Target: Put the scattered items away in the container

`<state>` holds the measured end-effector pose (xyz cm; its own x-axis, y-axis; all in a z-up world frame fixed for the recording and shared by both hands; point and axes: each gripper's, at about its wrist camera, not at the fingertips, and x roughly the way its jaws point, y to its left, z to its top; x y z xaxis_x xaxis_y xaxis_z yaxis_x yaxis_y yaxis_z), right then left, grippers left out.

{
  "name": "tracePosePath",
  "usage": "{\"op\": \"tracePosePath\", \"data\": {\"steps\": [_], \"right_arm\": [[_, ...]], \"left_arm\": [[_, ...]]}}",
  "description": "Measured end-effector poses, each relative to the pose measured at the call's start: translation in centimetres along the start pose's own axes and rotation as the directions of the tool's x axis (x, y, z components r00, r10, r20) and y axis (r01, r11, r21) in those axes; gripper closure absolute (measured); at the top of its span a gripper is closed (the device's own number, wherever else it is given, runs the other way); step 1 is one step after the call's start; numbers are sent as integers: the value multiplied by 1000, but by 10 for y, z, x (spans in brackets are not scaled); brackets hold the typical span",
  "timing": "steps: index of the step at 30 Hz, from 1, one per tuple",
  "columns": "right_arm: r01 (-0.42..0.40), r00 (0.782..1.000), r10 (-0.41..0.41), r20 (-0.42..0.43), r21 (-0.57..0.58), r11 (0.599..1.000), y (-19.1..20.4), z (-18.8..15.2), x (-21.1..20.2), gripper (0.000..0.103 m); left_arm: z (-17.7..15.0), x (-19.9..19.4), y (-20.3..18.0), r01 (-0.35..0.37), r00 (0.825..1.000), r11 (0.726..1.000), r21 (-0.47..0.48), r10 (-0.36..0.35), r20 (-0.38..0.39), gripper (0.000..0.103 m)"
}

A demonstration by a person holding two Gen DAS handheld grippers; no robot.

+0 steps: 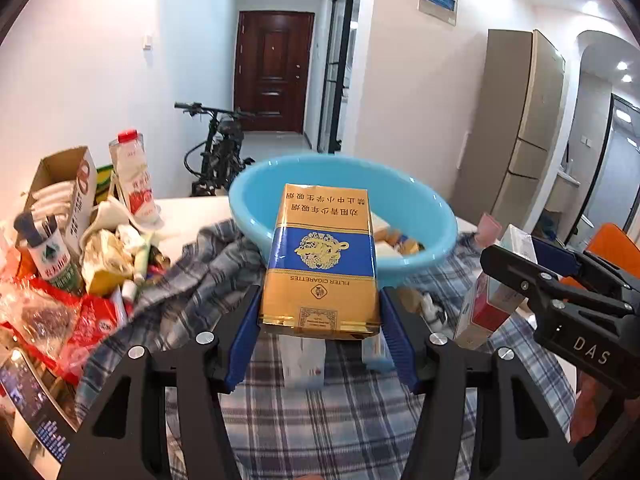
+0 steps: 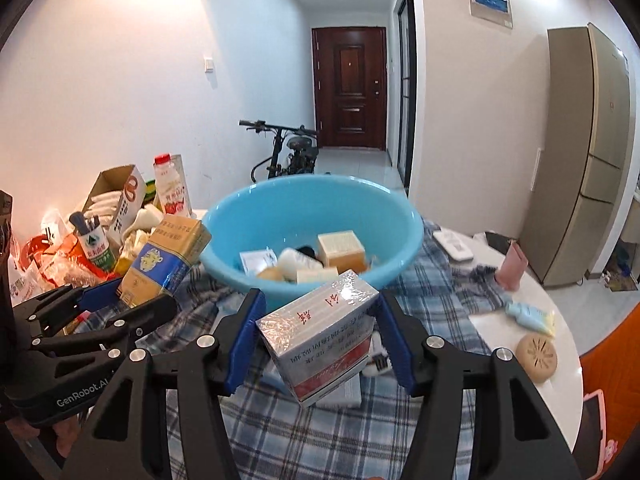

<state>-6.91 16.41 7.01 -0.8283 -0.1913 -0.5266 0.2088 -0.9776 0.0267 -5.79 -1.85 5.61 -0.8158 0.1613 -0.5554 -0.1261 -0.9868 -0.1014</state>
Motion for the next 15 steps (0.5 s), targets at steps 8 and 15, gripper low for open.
{"op": "tracePosePath", "data": {"steps": [8,15], "right_arm": [[4,999,-4,36,2,1000,-4,23,10,44],[2,998,-2,63,-6,1000,-8,44,25,45]], "left_arm": [[19,9,2,-14,1000,1000,-1,14,17,46],[41,20,0,-16,1000,1000,1,16,21,46]]}}
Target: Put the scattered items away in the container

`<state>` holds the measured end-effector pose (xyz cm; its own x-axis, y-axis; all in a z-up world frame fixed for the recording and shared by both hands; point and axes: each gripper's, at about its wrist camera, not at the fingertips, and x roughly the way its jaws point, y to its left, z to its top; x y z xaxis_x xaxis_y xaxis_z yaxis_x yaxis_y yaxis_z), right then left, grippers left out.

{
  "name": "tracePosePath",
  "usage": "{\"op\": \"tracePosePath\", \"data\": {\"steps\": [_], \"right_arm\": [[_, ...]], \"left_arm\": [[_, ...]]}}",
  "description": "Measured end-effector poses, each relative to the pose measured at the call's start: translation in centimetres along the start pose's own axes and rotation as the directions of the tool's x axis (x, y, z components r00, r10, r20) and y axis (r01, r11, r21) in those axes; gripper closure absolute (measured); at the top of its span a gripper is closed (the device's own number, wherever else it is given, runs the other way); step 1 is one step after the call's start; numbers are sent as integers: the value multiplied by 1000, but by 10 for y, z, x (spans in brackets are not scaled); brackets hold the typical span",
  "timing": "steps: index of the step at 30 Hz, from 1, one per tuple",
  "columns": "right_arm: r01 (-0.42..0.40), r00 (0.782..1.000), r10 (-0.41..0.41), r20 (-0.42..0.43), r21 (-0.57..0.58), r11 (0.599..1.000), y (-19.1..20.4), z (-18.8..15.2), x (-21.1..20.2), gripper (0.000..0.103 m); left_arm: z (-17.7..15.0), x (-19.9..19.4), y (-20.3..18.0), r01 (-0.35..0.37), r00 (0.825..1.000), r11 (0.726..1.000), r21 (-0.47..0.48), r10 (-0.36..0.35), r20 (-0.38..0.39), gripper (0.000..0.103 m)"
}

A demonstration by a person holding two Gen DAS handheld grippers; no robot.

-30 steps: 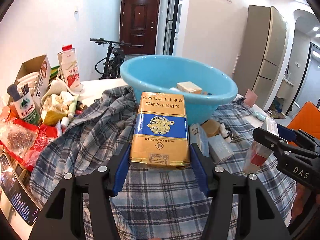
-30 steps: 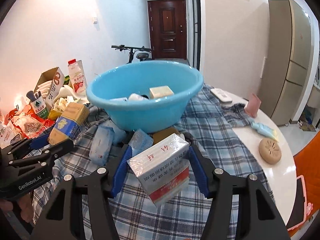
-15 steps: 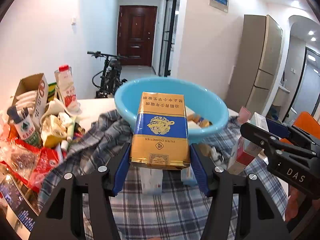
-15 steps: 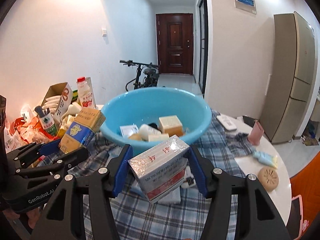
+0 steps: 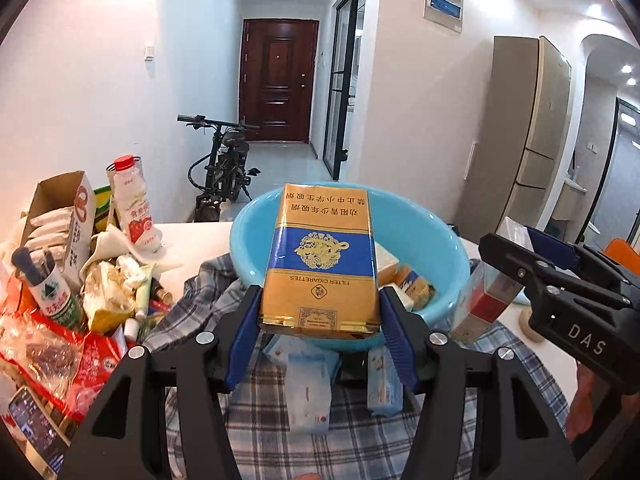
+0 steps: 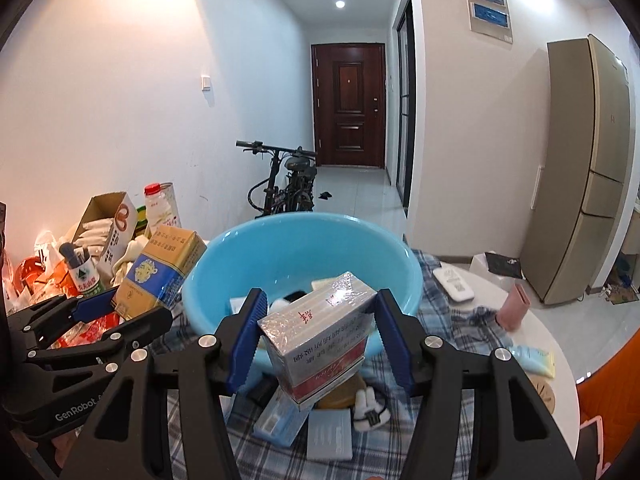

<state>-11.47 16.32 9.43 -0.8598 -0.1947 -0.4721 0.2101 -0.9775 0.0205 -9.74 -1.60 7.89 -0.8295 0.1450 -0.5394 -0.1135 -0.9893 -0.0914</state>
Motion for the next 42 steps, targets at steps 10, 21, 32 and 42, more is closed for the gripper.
{"op": "tracePosePath", "data": {"steps": [10,21,32,42], "right_arm": [[3,1000,-3,27,0,1000,-8,32,27,45],[7,1000,-7,13,-23,1000,-5,38,54,45],[-2,1000,2,-12,-19,1000,-8,29,68,45],[-4,1000,4,-15,-30,1000,-5,24,75,45]], "left_arm": [[34,18,0,-30,999,1000,3,30,33,46],[35,47,9,-45,999,999,-18,45,-3,46],[34,59,9,-36,999,999,-23,36,-25,46],[31,61,9,-40,999,999,-23,39,-31,46]]}}
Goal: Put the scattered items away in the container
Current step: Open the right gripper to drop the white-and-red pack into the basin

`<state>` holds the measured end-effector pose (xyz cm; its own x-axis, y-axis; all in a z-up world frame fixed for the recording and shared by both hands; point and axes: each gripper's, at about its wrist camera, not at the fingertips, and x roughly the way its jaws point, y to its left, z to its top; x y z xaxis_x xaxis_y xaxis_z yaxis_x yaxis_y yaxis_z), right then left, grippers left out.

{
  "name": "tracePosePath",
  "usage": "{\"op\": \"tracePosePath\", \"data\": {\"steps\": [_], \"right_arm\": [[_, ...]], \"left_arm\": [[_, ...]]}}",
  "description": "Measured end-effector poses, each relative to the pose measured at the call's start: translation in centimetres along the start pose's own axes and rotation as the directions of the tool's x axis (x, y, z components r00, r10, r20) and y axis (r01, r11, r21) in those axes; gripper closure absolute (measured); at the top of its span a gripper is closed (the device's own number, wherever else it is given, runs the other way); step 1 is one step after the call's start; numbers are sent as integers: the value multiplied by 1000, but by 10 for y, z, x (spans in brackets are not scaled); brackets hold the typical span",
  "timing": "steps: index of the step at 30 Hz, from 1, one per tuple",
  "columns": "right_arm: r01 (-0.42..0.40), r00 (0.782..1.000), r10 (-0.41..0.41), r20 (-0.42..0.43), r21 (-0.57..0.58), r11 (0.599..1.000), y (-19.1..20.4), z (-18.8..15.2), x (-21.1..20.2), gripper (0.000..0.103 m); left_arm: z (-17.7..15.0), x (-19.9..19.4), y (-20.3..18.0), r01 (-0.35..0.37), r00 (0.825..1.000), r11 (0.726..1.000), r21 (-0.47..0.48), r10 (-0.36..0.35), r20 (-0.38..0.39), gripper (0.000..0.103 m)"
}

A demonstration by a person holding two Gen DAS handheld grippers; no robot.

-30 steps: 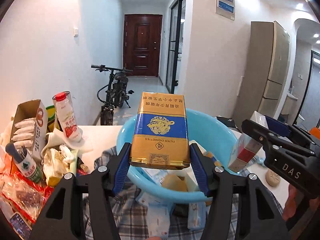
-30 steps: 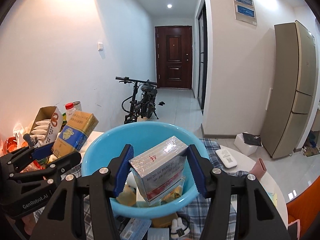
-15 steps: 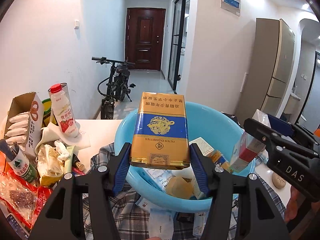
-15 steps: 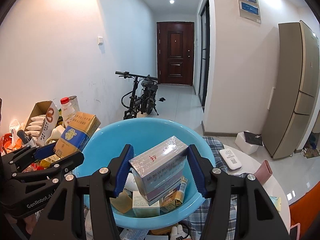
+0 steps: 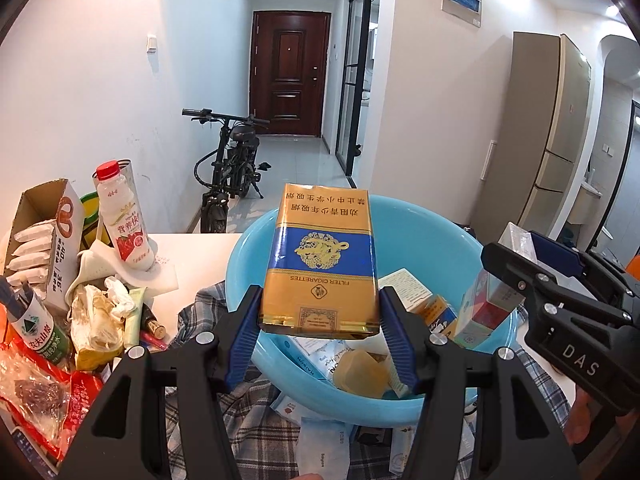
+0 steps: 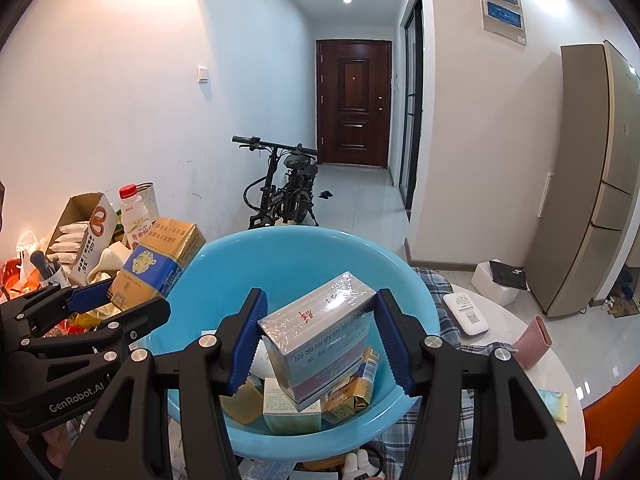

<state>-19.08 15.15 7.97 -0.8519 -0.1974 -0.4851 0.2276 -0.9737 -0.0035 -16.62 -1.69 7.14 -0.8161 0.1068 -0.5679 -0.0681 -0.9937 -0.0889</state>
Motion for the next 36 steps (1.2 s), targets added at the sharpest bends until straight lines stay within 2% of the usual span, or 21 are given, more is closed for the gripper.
{"op": "tracePosePath", "data": {"steps": [3,4,5,6,10,36], "right_arm": [[-7,1000,7,2,-16,1000,3,-3,1,43],[-2,1000,2,6,-15,1000,4,-3,1,36],[13,1000,-13,10,-15,1000,4,-4,2,12],[33,999,-33,23,-15,999,4,-4,1,0],[51,997,-50,50,-10,999,1,-3,-5,0],[58,998,-58,19,19,998,-12,-4,-6,0]], "left_arm": [[0,1,1,-2,1000,1000,1,2,-1,46],[0,1,0,-1,1000,1000,3,1,-1,46],[-1,1,1,-2,1000,1000,5,2,-1,46],[-1,1,1,-4,1000,1000,8,4,-2,46],[-1,2,1,-9,1000,1000,6,9,-5,46],[-1,3,-4,-10,1000,1000,16,10,-4,46]]}}
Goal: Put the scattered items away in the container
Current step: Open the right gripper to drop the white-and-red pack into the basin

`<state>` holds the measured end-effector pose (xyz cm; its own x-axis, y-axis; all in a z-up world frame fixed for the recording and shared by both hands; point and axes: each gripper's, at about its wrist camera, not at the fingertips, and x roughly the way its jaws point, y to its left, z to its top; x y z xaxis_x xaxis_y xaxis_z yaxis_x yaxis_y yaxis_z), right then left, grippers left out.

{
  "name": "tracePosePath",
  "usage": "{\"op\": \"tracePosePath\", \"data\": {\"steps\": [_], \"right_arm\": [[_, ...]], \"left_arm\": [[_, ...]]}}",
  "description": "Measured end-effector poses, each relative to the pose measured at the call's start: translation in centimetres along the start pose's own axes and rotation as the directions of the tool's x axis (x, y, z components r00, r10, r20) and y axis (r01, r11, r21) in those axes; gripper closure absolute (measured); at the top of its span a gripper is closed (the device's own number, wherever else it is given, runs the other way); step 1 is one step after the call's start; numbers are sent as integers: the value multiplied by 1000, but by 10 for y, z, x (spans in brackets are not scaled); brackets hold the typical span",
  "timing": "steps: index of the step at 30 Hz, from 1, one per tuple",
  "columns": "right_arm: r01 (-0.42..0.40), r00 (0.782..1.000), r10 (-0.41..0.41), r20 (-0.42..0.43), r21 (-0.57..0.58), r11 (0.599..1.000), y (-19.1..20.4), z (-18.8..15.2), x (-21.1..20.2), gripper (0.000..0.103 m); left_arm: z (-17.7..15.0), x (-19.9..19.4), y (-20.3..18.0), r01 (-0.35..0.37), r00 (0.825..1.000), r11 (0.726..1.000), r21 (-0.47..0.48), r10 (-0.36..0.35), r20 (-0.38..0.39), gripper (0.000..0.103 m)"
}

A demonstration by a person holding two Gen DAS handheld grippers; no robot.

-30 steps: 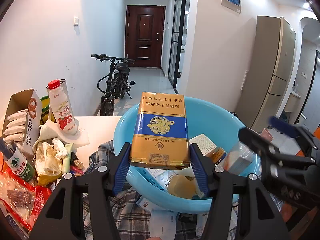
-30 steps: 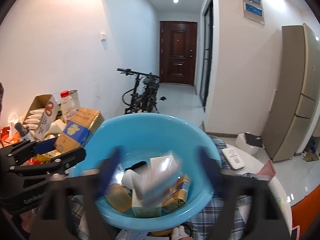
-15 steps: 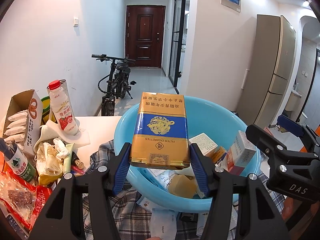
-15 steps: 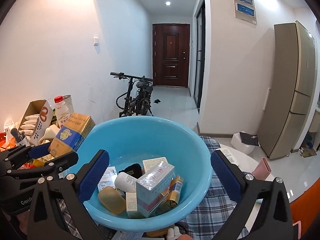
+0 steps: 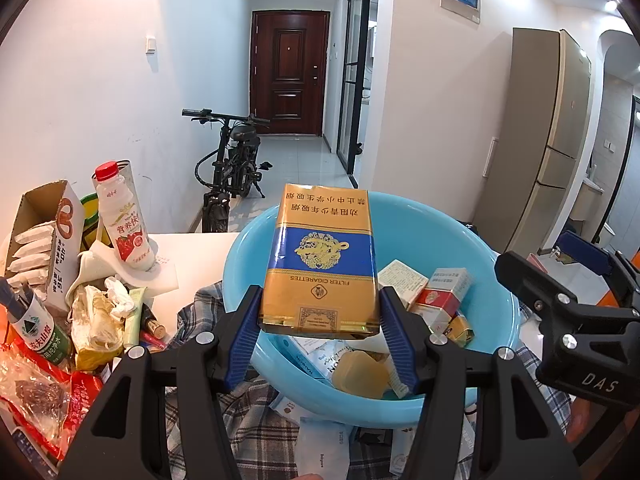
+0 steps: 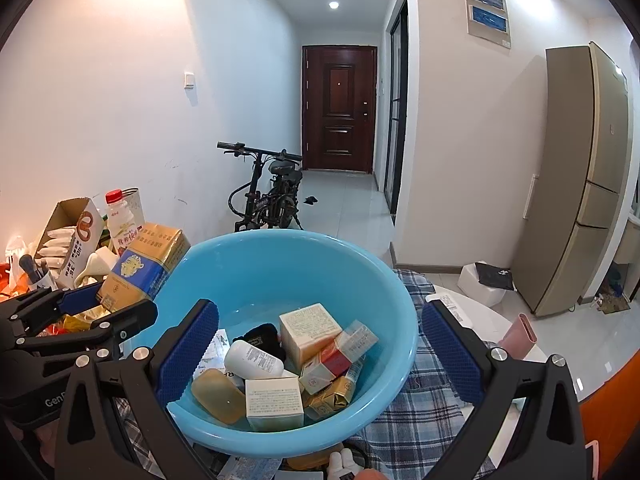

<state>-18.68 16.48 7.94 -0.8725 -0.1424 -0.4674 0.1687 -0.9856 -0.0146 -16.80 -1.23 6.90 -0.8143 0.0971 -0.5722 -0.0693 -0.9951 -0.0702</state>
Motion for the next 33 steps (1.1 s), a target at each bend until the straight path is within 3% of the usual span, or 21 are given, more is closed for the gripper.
{"op": "tracePosePath", "data": {"steps": [25,26,30,33], "right_arm": [[16,1000,-17,-21,-21,1000,5,-3,5,0],[17,1000,-17,-21,-21,1000,4,-3,5,0],[28,999,-28,-16,-15,1000,-2,-3,5,0],[30,999,-30,-15,-4,1000,-10,-2,4,0]], "left_arm": [[-3,3,-1,3,1000,1000,9,-3,-6,44],[-3,4,0,9,1000,1000,7,-9,-7,41],[-2,10,8,-54,998,998,-14,54,-19,0],[-3,11,14,-37,999,999,-31,36,-24,0]]}}
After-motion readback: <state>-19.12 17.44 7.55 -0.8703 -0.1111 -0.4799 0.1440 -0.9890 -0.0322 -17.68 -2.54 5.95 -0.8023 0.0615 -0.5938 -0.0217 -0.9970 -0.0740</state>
